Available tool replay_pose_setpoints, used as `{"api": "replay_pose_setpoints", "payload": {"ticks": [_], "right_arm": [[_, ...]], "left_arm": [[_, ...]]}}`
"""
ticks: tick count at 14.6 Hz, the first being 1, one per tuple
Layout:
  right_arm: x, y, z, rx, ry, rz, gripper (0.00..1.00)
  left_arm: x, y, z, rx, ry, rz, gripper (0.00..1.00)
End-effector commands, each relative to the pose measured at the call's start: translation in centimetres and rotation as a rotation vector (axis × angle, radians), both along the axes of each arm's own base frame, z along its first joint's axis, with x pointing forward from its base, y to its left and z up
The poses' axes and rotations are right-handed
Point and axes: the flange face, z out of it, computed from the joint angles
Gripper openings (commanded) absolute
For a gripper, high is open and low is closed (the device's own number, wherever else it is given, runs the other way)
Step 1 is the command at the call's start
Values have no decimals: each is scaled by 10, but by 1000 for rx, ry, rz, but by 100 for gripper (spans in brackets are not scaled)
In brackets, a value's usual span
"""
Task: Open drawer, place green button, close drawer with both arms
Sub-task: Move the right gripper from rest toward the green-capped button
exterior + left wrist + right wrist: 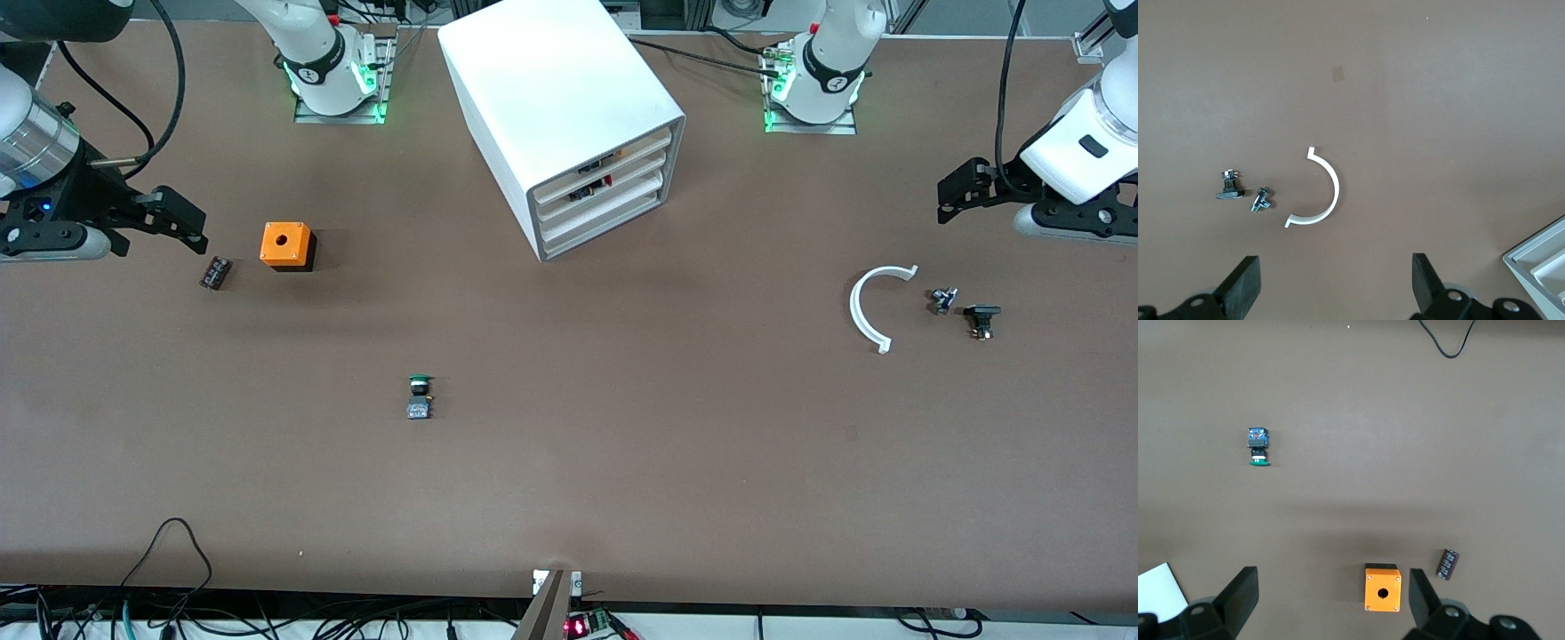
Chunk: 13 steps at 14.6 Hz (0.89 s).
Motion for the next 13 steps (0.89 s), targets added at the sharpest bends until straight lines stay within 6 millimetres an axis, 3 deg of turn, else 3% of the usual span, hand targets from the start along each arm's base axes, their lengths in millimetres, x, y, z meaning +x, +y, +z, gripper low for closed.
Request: {"api": "replay_pose_setpoints", "payload": {"ticks": [1,6,9,13], "right_arm": [[3,0,1,-1,12,10,100],[14,-7,21,14,-33,-10,100],[13,2,7,9,19,-7,100],[37,9,-44,20,84,18,100]], "left_arm": [[-3,-1,8,-14,3,6,100],[-4,-2,7,-13,7,3,100],[-4,-2,7,-13,7,5,100],[-4,-2,8,-13,6,5,100]]}}
